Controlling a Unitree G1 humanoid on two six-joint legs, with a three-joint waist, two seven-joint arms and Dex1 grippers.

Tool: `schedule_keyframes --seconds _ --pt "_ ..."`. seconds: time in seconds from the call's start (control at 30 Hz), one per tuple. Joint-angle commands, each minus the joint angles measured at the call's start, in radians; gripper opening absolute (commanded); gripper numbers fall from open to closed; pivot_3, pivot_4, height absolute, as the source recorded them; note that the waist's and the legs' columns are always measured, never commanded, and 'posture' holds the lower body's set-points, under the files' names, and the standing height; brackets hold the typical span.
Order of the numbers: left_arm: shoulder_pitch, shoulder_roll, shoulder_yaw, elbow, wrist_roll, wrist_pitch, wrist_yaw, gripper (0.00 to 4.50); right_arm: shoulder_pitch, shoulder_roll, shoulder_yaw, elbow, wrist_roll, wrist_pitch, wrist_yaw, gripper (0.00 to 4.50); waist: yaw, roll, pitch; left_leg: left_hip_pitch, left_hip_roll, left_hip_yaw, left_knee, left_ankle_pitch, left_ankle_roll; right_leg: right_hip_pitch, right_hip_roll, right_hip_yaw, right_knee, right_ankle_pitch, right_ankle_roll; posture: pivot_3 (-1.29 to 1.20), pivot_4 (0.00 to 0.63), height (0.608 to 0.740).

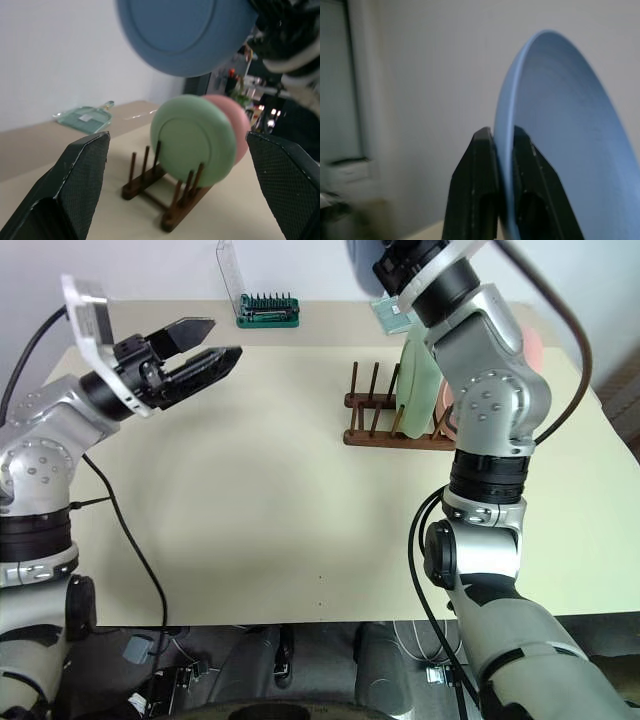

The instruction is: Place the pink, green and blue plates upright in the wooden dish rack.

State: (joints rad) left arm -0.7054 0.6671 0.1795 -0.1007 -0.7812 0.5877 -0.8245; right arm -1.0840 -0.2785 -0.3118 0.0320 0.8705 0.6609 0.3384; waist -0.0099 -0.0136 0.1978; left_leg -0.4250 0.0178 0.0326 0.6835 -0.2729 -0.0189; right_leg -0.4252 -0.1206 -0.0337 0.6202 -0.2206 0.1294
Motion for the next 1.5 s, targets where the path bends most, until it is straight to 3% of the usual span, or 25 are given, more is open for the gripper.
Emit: schedule_keyframes --seconds 0.03,0.3,0.5,1.07,1.1,1.2,1.33,1.37,1.5 --pt "0.053 0.043 0.0 -0.037 0.031 -0.063 -0.123 4.47 0.022 0.003 -0.113 -0.009 0.136 0.112 -0.167 0.0 -0.002 0.0 0.0 0.0 0.0 0.0 0.0 0.0 0.001 0.0 0.0 0.0 0.0 0.0 0.0 0.0 0.15 0.724" --pt "0.087 0.057 -0.004 0.012 0.1 -0.105 -0.186 4.47 0.081 0.054 -0.215 -0.034 0.344 0.196 -0.397 0.0 -0.005 0.0 0.0 -0.001 0.0 0.0 0.0 -0.002 0.004 -0.002 0.0 0.0 0.001 0.0 0.0 0.0 0.15 0.724" --pt "0.09 0.04 -0.005 0.007 0.097 -0.088 -0.205 4.47 0.111 0.08 -0.208 -0.067 0.41 0.184 -0.474 0.0 -0.005 0.0 0.0 -0.001 0.0 0.0 0.0 -0.002 0.004 -0.002 0.0 0.0 0.001 0.0 0.0 0.0 0.15 0.724" --pt "0.07 0.02 -0.007 0.01 0.128 -0.076 -0.186 4.47 0.247 0.053 -0.092 -0.075 0.279 0.133 -0.427 0.0 -0.005 0.0 0.0 -0.001 0.0 0.0 0.0 -0.002 0.005 -0.002 0.0 0.001 0.001 0.0 0.0 0.0 0.15 0.724" --pt "0.07 0.02 -0.007 0.009 0.129 -0.075 -0.186 4.5 0.253 0.052 -0.088 -0.072 0.273 0.135 -0.422 0.74 -0.005 0.0 0.0 -0.001 0.0 0.0 0.0 -0.002 0.005 -0.002 0.0 0.001 0.001 0.0 0.0 0.0 0.15 0.724" --pt "0.07 0.019 -0.005 0.006 0.126 -0.068 -0.183 4.5 0.255 0.053 -0.071 -0.076 0.257 0.135 -0.403 2.02 -0.006 0.0 0.0 -0.001 0.0 0.0 0.0 -0.002 0.005 -0.002 0.0 0.001 0.001 0.0 0.0 0.0 0.15 0.724" --pt "0.072 0.017 -0.003 0.004 0.118 -0.059 -0.181 4.5 0.234 0.051 -0.056 -0.09 0.24 0.12 -0.373 4.11 -0.007 0.0 0.0 -0.001 0.0 -0.001 0.0 -0.002 0.005 -0.002 0.0 0.001 0.001 0.0 0.0 0.0 0.15 0.724" --pt "0.073 0.017 -0.002 0.003 0.117 -0.057 -0.181 4.5 0.23 0.046 -0.052 -0.094 0.233 0.113 -0.364 4.43 -0.007 0.0 0.0 -0.001 0.0 -0.001 0.0 -0.002 0.005 -0.002 0.0 0.001 0.001 0.0 0.0 0.0 0.15 0.724" --pt "0.074 0.016 0.001 0.0 0.11 -0.05 -0.182 4.5 0.217 0.022 -0.037 -0.118 0.2 0.083 -0.304 4.43 -0.004 0.0 0.0 -0.001 0.0 -0.001 0.0 -0.002 0.005 -0.002 0.0 0.001 0.001 0.0 0.0 0.0 0.15 0.724"
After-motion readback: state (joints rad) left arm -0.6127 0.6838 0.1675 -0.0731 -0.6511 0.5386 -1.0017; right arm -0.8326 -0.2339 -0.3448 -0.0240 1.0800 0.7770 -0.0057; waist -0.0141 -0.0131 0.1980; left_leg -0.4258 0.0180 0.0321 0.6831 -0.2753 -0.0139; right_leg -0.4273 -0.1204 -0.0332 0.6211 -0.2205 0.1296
